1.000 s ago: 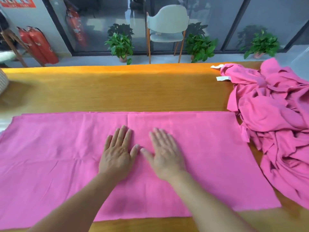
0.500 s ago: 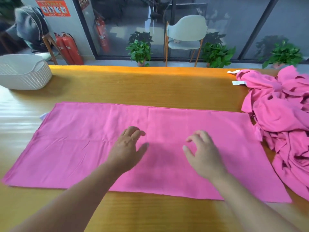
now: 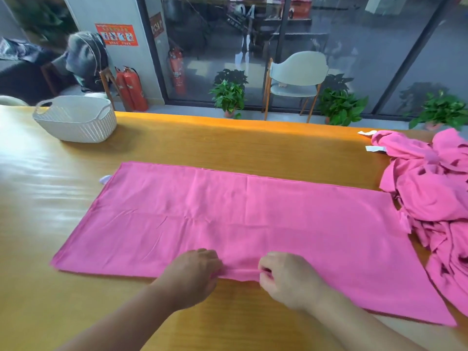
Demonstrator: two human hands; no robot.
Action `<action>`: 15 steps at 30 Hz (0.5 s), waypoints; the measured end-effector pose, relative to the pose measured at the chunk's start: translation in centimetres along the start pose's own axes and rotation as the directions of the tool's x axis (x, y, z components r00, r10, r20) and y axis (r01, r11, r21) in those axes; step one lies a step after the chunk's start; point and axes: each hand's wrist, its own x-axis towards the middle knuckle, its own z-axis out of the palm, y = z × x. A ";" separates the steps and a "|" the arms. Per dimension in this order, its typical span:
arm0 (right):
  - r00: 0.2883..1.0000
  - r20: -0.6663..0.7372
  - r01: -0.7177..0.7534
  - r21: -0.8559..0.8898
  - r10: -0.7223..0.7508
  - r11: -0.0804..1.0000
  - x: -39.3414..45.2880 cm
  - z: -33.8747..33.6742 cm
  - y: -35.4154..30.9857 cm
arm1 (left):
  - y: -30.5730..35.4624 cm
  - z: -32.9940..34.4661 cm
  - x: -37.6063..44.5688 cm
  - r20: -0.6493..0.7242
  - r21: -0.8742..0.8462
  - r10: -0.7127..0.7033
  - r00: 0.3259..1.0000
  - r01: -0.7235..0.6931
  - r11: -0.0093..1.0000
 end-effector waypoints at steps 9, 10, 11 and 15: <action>0.958 0.041 -0.283 0.317 0.285 0.905 5.2 -6.9 4.3 | -6.1 -7.6 7.4 0.073 -0.223 -0.252 0.965 0.262 0.939; 0.954 0.036 -0.292 0.326 0.297 0.899 6.2 -7.8 4.7 | -6.7 -8.5 8.6 0.092 -0.213 -0.246 0.965 0.261 0.942; 0.952 0.034 -0.298 0.321 0.304 0.899 7.3 -8.8 5.2 | -7.2 -9.5 10.1 0.103 -0.201 -0.230 0.968 0.246 0.948; 0.950 0.055 -0.311 0.254 0.308 0.916 13.1 -12.3 8.2 | -9.9 -12.4 16.6 0.140 -0.137 -0.199 0.970 0.218 0.966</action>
